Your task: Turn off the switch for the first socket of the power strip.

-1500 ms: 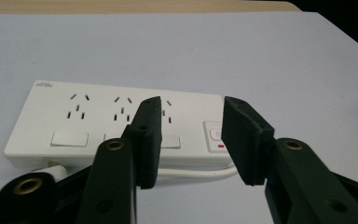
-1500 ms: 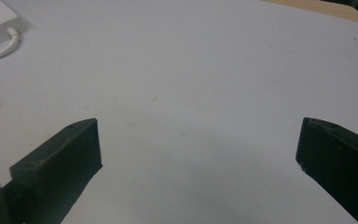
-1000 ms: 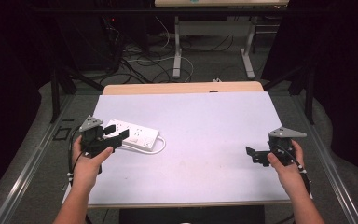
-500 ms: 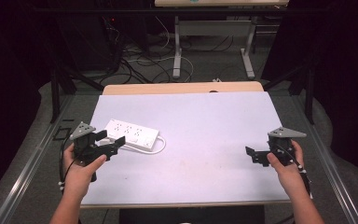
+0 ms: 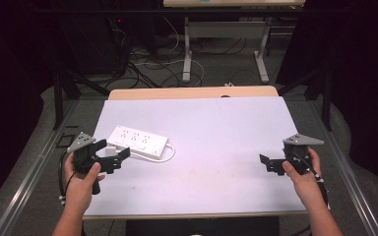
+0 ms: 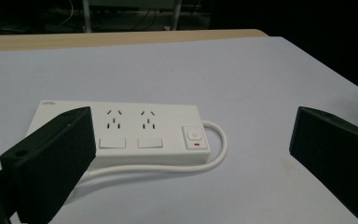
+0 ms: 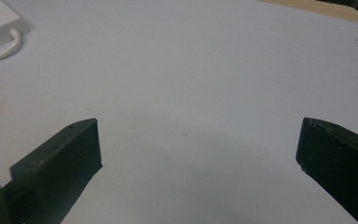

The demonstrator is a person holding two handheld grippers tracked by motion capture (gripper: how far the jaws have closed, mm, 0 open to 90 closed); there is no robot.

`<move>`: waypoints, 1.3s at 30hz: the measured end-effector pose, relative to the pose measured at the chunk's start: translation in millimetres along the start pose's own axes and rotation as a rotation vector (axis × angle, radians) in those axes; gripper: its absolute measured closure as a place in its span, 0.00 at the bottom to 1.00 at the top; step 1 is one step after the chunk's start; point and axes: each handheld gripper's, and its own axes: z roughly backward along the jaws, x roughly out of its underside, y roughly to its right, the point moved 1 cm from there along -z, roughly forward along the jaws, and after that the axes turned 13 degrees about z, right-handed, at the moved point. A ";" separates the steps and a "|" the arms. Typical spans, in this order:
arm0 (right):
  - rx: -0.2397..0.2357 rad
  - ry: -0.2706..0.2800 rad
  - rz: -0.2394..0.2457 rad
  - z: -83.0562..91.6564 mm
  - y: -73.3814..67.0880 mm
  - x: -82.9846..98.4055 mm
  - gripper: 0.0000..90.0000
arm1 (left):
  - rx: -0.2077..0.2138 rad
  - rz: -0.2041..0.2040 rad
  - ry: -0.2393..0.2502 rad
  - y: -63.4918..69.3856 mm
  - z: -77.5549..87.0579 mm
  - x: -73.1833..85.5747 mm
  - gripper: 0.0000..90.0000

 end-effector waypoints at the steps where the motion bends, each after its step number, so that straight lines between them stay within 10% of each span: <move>1: 0.002 -0.001 0.001 -0.1 0.0 0.1 0.00 | 0.001 0.002 0.008 -1.3 1.0 0.2 0.00; 13: 0.008 -0.005 0.007 -2.5 -2.8 0.1 0.00 | 0.007 0.131 0.059 -25.5 8.2 1.4 0.01; 39: 0.006 -0.010 0.006 -3.4 -1.8 1.4 0.00 | -0.025 0.142 0.042 -35.5 4.6 6.9 0.03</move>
